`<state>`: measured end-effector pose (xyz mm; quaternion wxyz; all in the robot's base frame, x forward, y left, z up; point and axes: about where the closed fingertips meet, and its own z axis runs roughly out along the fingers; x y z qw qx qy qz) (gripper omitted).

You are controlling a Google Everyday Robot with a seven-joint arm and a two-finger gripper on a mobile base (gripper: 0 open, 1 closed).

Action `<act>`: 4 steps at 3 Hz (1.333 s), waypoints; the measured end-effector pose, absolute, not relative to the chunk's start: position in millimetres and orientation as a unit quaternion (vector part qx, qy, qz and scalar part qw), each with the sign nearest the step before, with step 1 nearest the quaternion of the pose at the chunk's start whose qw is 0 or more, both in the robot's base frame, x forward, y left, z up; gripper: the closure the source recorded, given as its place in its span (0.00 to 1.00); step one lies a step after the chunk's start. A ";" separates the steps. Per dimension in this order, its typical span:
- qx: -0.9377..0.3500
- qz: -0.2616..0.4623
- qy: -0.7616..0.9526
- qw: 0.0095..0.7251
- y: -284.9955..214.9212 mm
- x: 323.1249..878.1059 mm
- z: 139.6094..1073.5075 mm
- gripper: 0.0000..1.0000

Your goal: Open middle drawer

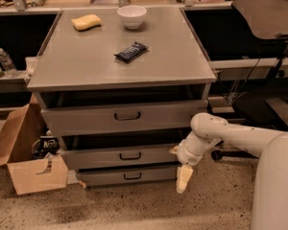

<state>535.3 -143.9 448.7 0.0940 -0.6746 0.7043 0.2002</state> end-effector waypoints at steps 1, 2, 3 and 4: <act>-0.675 0.196 0.705 0.098 -144.7 536.7 449.9 0.00; -0.676 0.157 0.708 0.130 -151.3 548.8 460.8 0.00; -0.676 0.088 0.713 0.162 -163.9 560.7 480.7 0.00; -0.674 0.038 0.722 0.148 -165.6 578.4 477.0 0.00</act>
Offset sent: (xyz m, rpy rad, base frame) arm 0.0326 -0.0194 0.0332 -0.0308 -0.2477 -0.0613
